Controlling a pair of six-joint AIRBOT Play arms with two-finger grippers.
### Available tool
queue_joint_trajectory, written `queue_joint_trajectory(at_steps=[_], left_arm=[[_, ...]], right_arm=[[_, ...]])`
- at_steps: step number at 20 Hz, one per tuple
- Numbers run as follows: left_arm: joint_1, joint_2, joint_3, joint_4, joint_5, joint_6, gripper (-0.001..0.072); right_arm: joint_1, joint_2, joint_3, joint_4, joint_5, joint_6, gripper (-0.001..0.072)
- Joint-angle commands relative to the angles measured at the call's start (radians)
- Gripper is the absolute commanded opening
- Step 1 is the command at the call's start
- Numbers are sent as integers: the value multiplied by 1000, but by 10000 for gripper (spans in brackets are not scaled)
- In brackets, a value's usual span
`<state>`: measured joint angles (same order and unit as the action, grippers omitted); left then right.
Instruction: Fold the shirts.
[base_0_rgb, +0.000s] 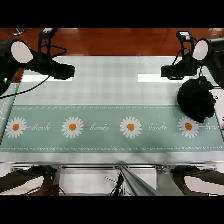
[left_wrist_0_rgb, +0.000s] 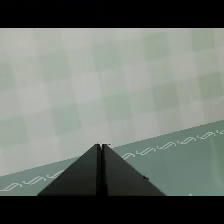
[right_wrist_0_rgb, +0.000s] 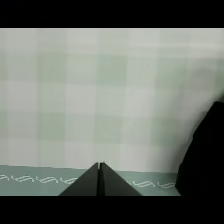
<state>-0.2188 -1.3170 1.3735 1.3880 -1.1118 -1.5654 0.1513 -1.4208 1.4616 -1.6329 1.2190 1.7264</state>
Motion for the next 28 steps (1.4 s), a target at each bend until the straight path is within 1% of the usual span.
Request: queue_joint_trajectory(at_steps=[1, 19, 21, 23, 24, 25, 26, 27, 28], left_arm=[[0, -1, 1, 0, 0, 0, 29], [0, -1, 1, 0, 3, 0, 29], [0, -1, 0, 0, 68, 0, 29], [0, -2, 0, 0, 138, 0, 32], [0, -4, 0, 0, 173, 0, 112], [0, -12, 1, 0, 201, 0, 367], [0, -22, 1, 0, 222, -1, 620], [0, -34, 1, 1, 230, -3, 704], [0, -47, 1, 1, 228, -3, 703]], right_arm=[[0, 0, 0, 0, 0, 0, 23], [0, 0, 0, -1, -11, 0, 23], [0, -2, 0, -57, -97, -10, 23], [0, -2, 0, -194, -188, -33, 23], [-8, -4, 0, -269, -218, -39, 24], [-24, -8, 0, -319, -224, -30, 62], [-53, -14, 0, -341, -221, -5, 315], [-92, -24, 0, -341, -217, 29, 649], [-141, -36, 0, -338, -203, 72, 630]])
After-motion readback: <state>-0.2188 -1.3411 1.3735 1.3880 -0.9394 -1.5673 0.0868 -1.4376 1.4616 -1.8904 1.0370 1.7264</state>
